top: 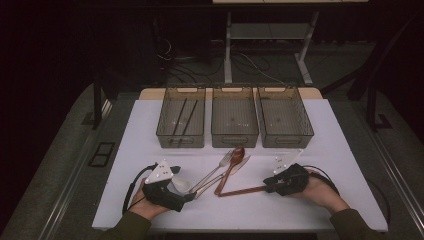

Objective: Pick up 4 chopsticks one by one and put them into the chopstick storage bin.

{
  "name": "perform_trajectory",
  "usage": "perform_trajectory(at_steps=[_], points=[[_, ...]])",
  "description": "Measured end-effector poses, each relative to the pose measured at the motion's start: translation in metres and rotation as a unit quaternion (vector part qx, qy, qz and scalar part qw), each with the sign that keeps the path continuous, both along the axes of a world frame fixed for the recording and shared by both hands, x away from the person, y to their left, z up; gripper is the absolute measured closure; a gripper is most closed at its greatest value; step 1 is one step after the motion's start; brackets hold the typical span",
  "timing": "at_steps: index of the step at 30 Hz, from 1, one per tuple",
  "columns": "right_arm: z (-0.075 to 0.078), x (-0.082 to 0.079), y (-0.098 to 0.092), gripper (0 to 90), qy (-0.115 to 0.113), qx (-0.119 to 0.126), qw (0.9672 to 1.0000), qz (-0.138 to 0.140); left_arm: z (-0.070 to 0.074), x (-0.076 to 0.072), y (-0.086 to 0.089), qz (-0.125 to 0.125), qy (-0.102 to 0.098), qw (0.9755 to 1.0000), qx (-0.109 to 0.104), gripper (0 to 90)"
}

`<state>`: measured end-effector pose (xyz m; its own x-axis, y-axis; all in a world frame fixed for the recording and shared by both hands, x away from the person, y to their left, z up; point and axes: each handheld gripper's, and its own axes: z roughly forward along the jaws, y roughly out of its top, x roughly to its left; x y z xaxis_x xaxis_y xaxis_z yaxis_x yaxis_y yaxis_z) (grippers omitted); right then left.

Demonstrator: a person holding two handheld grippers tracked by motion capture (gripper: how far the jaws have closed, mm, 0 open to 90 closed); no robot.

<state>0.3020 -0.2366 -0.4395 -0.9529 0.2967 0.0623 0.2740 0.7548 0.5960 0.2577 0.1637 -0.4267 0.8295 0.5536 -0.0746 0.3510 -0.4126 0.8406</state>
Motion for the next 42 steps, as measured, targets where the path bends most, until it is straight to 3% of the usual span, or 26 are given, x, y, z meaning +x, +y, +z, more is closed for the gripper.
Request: perform_trajectory(at_steps=[18, 21, 31, 42], points=[[0.003, -0.012, -0.004, 76.8, 0.001, -0.017, 0.9998, 0.012, 0.001, -0.001, 0.000, -0.002, 0.000, 1.0000, 0.000, 0.0], [0.003, -0.013, -0.004, 77.0, -0.007, -0.021, 0.9996, 0.015, 0.001, -0.001, 0.000, -0.002, -0.001, 1.0000, -0.001, 0.0], [0.004, -0.017, -0.013, 76.9, 0.005, -0.024, 0.9997, 0.000, 0.001, -0.001, 0.000, -0.003, 0.000, 1.0000, -0.001, 0.0], [0.005, -0.020, -0.034, 76.9, 0.002, -0.036, 0.9991, -0.024, 0.001, -0.001, 0.000, -0.004, 0.000, 1.0000, -0.002, 0.0]])
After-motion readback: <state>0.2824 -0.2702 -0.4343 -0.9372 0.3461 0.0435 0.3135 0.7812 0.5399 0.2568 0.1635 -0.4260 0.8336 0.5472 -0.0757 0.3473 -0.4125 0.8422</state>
